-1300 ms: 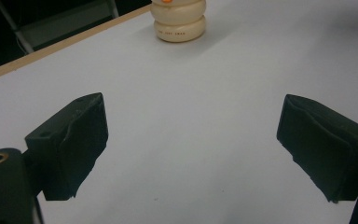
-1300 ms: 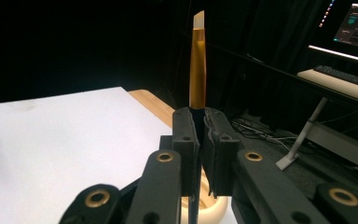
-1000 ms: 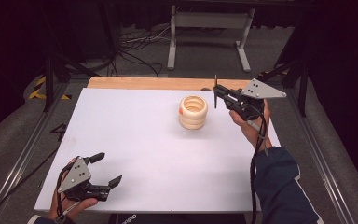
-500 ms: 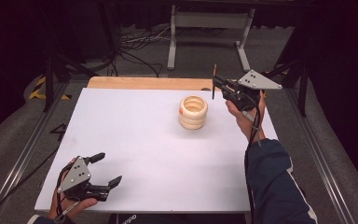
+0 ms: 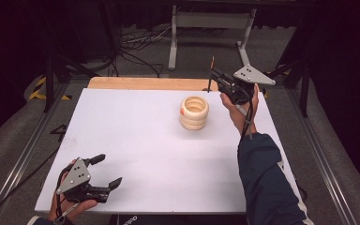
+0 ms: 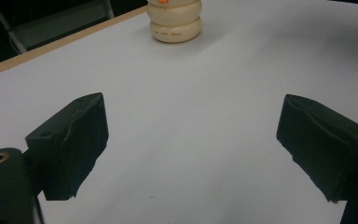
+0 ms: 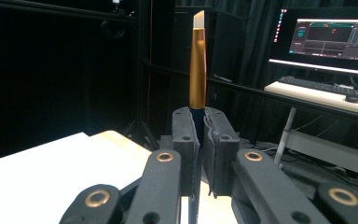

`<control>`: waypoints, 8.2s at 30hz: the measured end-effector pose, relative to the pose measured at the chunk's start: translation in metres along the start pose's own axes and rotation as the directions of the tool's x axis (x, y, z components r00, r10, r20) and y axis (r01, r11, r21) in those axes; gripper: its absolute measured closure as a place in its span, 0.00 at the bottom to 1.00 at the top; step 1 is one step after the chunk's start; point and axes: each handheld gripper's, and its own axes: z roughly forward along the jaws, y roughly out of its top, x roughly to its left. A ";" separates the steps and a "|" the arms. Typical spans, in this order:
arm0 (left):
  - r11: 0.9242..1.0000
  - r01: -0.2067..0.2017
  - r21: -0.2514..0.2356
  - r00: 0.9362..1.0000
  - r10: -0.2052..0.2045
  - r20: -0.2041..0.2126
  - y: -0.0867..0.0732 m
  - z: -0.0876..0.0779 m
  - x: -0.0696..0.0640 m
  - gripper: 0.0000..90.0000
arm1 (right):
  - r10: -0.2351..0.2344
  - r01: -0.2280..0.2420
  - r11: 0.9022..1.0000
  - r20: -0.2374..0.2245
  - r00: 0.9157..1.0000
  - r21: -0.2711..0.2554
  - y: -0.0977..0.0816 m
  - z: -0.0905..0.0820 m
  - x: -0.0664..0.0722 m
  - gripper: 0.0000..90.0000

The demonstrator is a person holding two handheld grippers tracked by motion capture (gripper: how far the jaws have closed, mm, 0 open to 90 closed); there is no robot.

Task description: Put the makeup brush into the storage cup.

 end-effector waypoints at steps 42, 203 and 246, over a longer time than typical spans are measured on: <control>0.995 -0.022 -0.093 1.000 0.022 -0.003 0.004 -0.013 0.000 0.10 | 0.099 -0.103 0.993 0.060 0.993 0.061 -0.064 0.058 0.010 0.94; 0.995 -0.040 -0.088 0.997 0.035 -0.068 0.006 -0.018 0.001 0.09 | -0.118 0.110 0.990 0.081 0.990 0.093 -0.044 -0.069 0.041 0.11; 0.996 -0.054 -0.067 0.997 0.050 -0.055 0.005 -0.015 -0.002 0.09 | -0.189 0.188 0.982 0.087 0.978 0.025 -0.086 -0.144 0.048 0.07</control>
